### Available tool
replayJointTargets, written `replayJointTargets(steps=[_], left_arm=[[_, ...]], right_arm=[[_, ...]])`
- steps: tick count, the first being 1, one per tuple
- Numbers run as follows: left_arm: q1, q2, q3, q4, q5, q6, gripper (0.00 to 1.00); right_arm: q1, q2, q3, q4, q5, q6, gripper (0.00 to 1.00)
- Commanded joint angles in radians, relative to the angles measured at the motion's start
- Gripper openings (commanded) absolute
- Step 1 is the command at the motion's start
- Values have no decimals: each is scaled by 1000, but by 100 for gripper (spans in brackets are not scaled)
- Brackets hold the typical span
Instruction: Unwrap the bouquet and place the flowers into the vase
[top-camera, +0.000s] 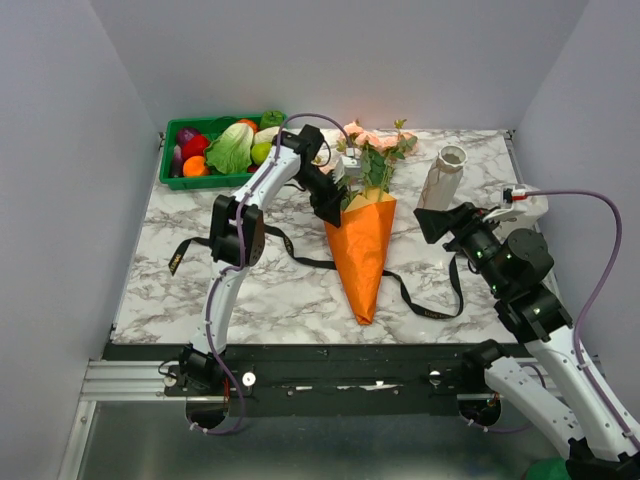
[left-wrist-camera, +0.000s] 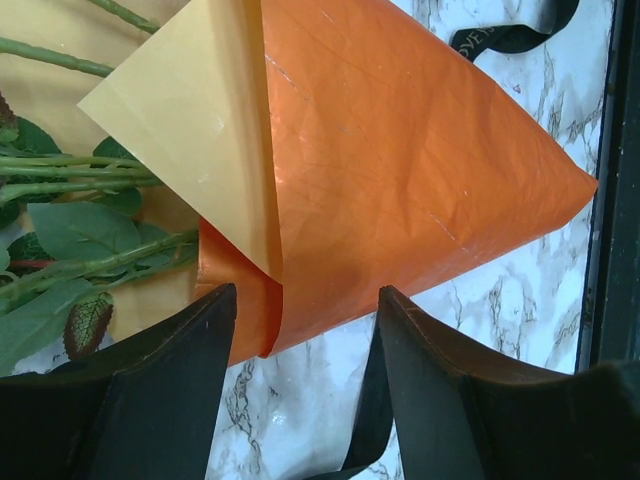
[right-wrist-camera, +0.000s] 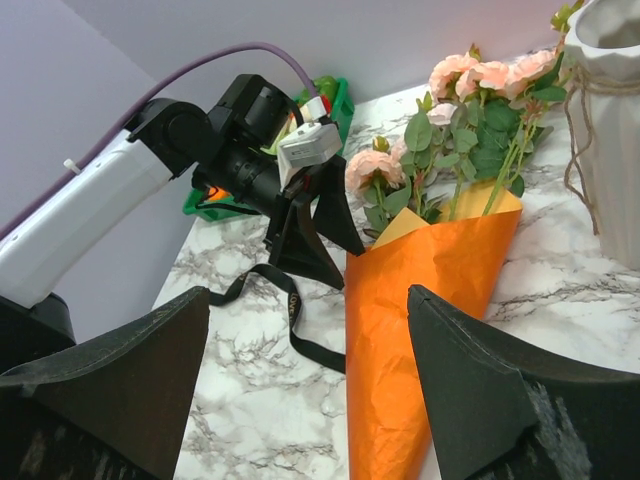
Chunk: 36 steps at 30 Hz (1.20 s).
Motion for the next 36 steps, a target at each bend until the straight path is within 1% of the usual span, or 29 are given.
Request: replayJointTargets(steps=[1,6,12,15,16,18,19,21,22,28,32,34,35,36], left_arm=[[-14,-6,-10,-26,26,38,66],[-19,-12,-24,-32,25,47,61],[-20,-9,-24,-61,23,64,48],[-23,-17,-24,-65,3,67,37],[-26,-18,-26,-65,-5,68,28],[-26,-24,-24,-63,-8,68,18],[-26,-29,-23,-66,-11,68,11],[-28,-34,-23,-66,-14,70,5],[-29,-37,-20,-66,-18,64,0],[-29,-70,63,-124,-51,51,0],[-29,-161,77,-158,-86,36,0],[-31,-187,71,-123,-155,-53,0],[-31,-198,88,-135,-167,-67,0],[-31,-198,106,-181,-170,-71,0]], right_arm=[[6,8,-2,28,-26,9,87],[6,14,-5,31,-28,15,87],[6,11,-14,34,-26,24,87],[7,11,-19,35,-19,33,86],[6,14,-17,32,-19,35,86],[6,18,-17,28,-17,43,86],[6,18,-17,26,-16,43,85],[6,15,-20,26,-16,47,85],[6,14,-20,26,-16,49,85],[6,2,-14,26,-22,49,85],[6,-9,-10,26,-25,52,85],[6,-15,-11,28,-26,55,85],[6,-24,-14,29,-26,58,85],[6,-29,-16,29,-26,60,85]])
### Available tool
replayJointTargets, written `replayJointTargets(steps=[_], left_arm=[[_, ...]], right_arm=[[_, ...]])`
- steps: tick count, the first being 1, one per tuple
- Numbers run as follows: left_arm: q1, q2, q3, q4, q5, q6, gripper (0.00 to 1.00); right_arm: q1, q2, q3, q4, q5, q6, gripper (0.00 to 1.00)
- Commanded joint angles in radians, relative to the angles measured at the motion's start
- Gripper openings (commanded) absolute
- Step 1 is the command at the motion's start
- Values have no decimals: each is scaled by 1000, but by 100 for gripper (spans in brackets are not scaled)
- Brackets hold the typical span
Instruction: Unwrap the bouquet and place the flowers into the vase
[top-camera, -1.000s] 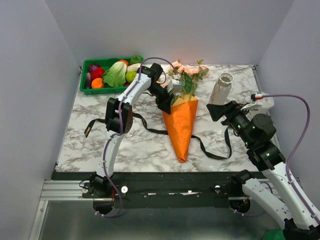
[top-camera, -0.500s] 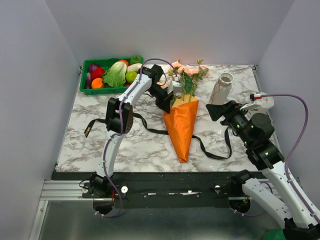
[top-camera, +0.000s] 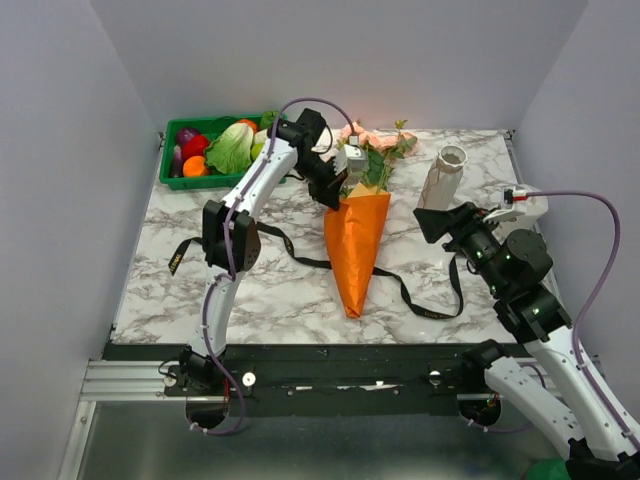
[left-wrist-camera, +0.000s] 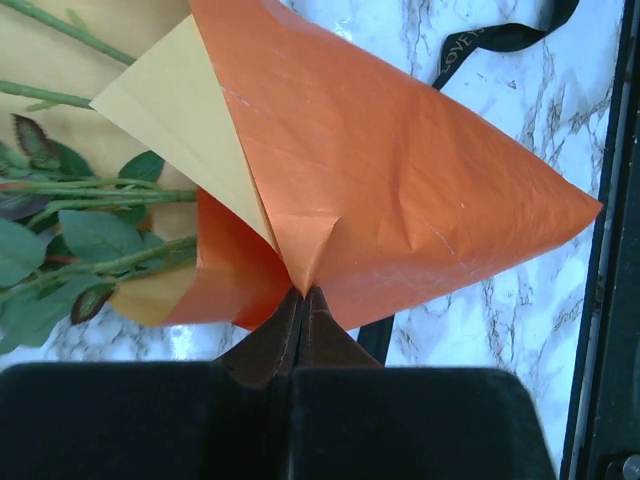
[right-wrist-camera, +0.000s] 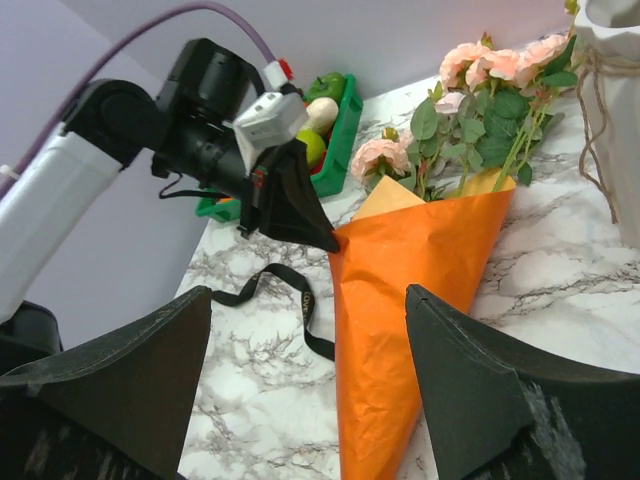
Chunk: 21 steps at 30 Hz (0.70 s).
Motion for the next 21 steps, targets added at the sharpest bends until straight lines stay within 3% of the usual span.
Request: replayJointTargets(steps=[1,9,16,21], left_arm=[[-5,-103,87,-156,-82,-90,0],[-28,-190,37,-134,-106,-213,3],[-100,-210,98,-104,-160,-350,36],[-200,-230,98,-109,-194,-345,48]], right_arm=[[6,-31,-10,21,-20,12,85],[6,-82,-27,2,-16,18,85],[6,-113,-37,-12,-8,18,86],[6,-130,-43,-33,9,17,87]])
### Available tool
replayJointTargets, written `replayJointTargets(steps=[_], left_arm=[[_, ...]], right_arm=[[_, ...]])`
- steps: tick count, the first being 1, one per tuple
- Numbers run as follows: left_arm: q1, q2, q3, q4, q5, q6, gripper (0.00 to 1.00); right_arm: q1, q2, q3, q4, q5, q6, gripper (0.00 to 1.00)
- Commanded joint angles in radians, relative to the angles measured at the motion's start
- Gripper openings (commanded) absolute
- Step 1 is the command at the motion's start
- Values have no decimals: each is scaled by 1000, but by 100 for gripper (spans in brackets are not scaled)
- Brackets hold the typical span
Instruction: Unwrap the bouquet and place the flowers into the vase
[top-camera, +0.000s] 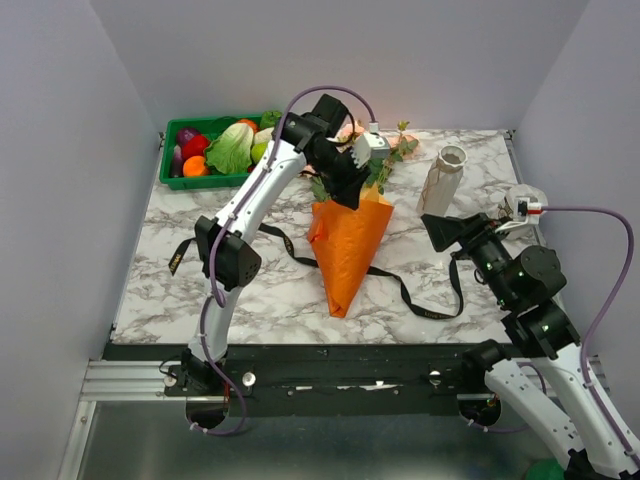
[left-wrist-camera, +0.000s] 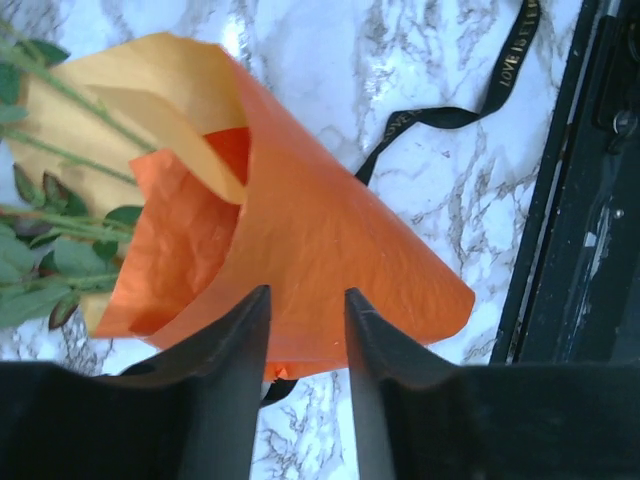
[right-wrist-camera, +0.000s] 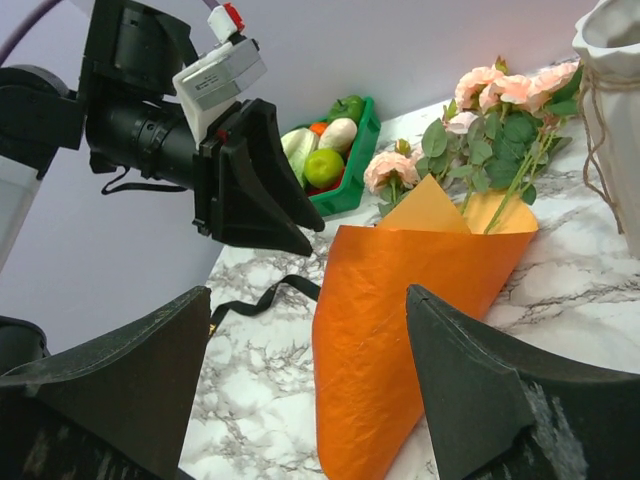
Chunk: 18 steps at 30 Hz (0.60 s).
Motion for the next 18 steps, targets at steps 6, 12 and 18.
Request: replayJointTargets(steps=[6,12,18], left_arm=[[-25,-79,-95,-61,1,-64,85],[194,-61,-220,43,5,-111,99],[225,-125,-575,233,-162,-72,99]], right_arm=[[6,-44,1,-63,28,-19,91],[6,-46,5,-72,25,-32,91],[6,-54,12,-77,31,-40,92]])
